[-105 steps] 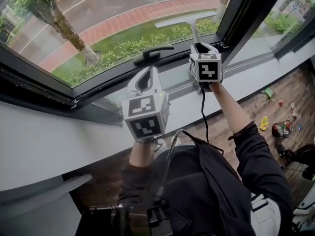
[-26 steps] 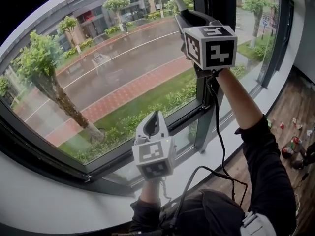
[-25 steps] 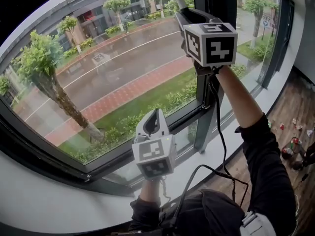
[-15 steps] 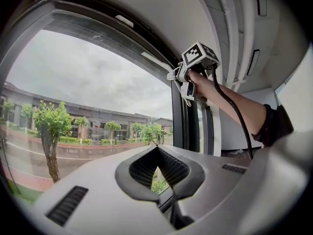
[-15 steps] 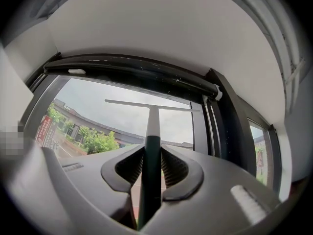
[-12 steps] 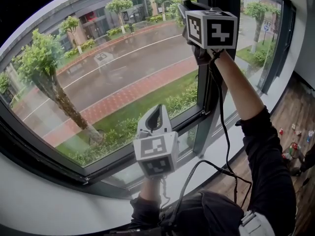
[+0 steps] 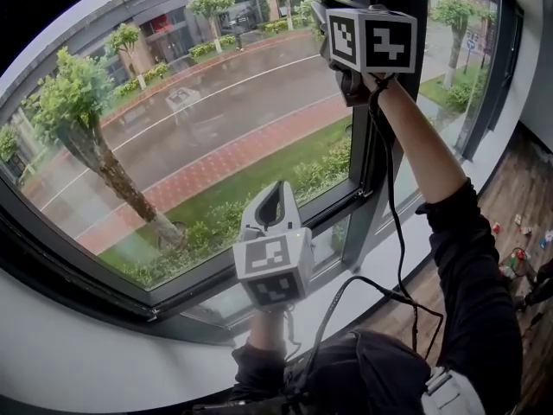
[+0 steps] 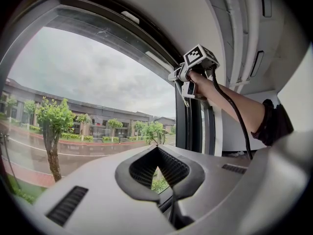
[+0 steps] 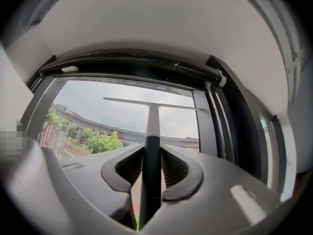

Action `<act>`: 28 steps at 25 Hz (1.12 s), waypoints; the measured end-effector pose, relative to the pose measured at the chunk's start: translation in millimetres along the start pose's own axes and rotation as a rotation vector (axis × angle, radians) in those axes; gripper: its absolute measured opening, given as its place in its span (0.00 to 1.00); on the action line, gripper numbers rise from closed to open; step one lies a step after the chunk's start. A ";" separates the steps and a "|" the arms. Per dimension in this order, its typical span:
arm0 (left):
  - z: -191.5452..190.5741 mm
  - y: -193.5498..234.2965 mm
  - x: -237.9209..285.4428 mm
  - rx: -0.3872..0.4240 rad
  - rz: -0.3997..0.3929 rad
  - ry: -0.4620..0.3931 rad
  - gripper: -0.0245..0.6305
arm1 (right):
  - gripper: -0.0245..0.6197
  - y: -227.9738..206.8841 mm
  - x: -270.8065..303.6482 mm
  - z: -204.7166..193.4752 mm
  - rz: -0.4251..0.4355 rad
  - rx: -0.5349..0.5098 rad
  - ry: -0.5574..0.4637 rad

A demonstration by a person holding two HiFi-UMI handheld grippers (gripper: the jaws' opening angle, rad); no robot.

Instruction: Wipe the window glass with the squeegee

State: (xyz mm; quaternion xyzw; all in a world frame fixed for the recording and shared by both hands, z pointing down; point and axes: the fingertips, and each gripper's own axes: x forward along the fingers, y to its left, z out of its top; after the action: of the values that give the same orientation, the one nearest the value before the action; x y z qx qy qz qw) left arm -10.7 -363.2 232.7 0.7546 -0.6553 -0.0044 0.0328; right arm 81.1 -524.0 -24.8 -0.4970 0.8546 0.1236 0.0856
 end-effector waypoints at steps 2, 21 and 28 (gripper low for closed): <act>-2.8 1.7 0.0 -0.006 0.003 0.004 0.04 | 0.18 -1.0 0.8 -3.9 0.001 -0.001 0.005; -12.9 12.0 -2.9 -0.033 0.012 0.014 0.04 | 0.18 -0.6 -3.1 -35.0 -0.009 -0.022 0.043; -23.2 13.4 -4.2 -0.037 0.018 0.031 0.04 | 0.18 1.3 -7.7 -57.3 -0.015 -0.031 0.068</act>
State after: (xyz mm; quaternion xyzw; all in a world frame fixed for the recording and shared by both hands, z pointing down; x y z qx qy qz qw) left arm -23.5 -359.9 256.5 0.7481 -0.6612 -0.0044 0.0569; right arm 82.5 -533.9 32.1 -0.5087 0.8512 0.1195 0.0498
